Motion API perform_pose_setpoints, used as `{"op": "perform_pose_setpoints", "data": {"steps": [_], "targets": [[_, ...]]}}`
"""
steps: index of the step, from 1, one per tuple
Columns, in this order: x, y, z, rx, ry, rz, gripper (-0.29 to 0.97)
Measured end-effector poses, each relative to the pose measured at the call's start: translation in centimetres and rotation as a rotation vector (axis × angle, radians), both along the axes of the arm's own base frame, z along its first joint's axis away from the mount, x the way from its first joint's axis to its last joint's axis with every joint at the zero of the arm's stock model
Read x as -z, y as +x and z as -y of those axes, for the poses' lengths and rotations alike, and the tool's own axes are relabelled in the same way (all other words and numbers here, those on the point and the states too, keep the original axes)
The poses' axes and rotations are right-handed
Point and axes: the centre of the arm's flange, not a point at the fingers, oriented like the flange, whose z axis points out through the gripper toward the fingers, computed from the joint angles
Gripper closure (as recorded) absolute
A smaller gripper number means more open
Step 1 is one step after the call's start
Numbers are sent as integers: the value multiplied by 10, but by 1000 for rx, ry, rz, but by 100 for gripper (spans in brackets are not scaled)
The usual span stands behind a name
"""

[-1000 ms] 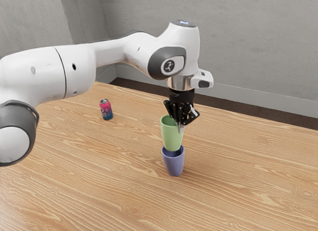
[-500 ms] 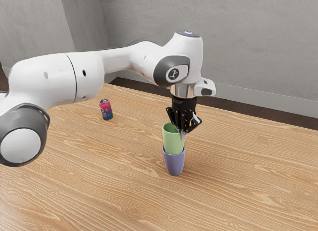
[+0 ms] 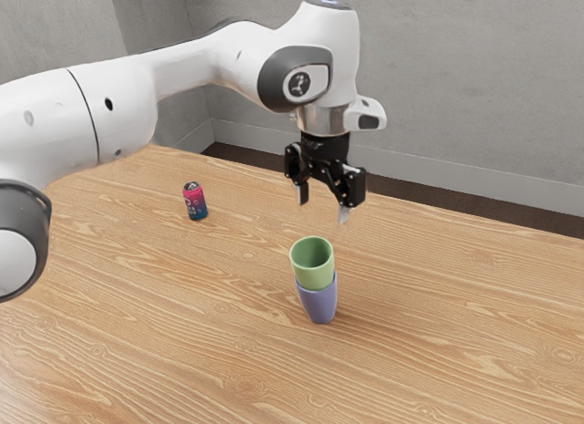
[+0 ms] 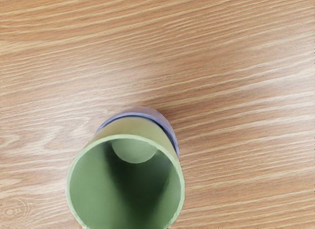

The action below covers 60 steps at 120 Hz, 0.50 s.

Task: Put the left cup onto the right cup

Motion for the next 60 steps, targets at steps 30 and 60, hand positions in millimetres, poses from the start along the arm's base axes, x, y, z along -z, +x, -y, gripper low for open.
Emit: {"op": "perform_pose_setpoints", "data": {"steps": [30, 60], "targets": [[-56, -44, -61, -90, 58, 47, 2], [-79, -60, -118, -135, 44, 54, 1]]}}
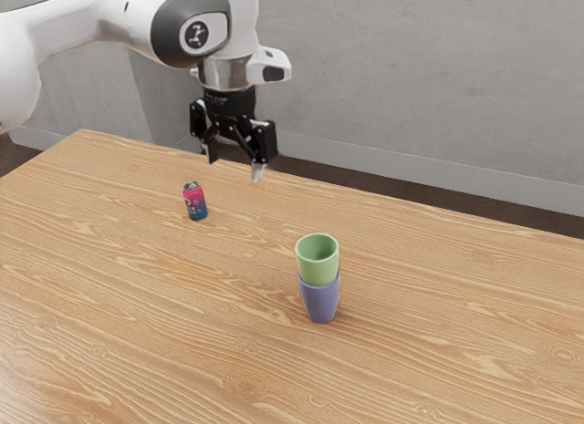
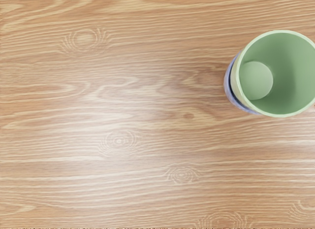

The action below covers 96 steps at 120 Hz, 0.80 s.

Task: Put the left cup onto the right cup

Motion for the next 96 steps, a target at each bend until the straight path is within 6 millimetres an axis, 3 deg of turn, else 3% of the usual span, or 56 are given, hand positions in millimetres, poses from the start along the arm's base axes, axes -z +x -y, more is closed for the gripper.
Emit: {"op": "perform_pose_setpoints", "data": {"steps": [53, 96], "targets": [[-23, -14, -49, 27, -40, -7, 0], [-23, -18, -37, 103, -41, -23, 0]]}}
